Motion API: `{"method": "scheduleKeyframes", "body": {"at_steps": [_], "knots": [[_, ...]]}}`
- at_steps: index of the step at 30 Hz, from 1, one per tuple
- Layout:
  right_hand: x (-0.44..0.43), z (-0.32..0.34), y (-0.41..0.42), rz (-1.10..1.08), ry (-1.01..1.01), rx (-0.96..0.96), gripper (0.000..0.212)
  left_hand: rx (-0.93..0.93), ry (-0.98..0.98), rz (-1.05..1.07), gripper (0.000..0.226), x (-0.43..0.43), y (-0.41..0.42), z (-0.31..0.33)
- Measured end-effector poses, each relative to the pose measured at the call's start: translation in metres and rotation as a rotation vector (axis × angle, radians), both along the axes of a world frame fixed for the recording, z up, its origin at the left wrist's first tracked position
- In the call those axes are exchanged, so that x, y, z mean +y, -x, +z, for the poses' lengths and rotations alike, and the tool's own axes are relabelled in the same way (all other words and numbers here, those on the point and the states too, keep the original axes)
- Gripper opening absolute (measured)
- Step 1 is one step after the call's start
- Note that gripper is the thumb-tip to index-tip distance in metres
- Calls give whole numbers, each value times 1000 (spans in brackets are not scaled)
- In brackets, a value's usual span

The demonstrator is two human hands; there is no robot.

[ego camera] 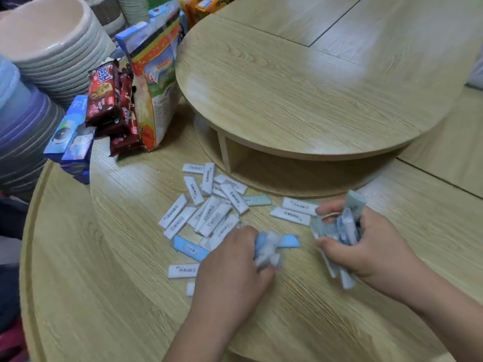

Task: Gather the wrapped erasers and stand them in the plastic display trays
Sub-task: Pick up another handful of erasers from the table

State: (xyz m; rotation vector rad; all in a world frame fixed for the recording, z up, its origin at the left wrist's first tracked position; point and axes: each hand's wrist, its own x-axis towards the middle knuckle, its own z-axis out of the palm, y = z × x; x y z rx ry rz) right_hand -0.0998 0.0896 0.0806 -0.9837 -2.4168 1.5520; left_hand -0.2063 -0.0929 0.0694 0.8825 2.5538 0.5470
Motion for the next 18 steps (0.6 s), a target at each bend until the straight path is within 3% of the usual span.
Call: {"method": "scheduleKeyframes", "body": {"at_steps": [3,6,12,18], "knots": [[9,-3,-10,-23,-16,6,40,93,194,-232,27,10,1,-9],[17,-3,-17,-50,-15,24,38,147,271,-274,29,11,-1,-13],[16,-3,-19,-68,26,59,37,230,302,-322,24,15,2,-15],[20,-3,-27,-100,52,84,37,242,197,-342,33,37,5,-10]]}}
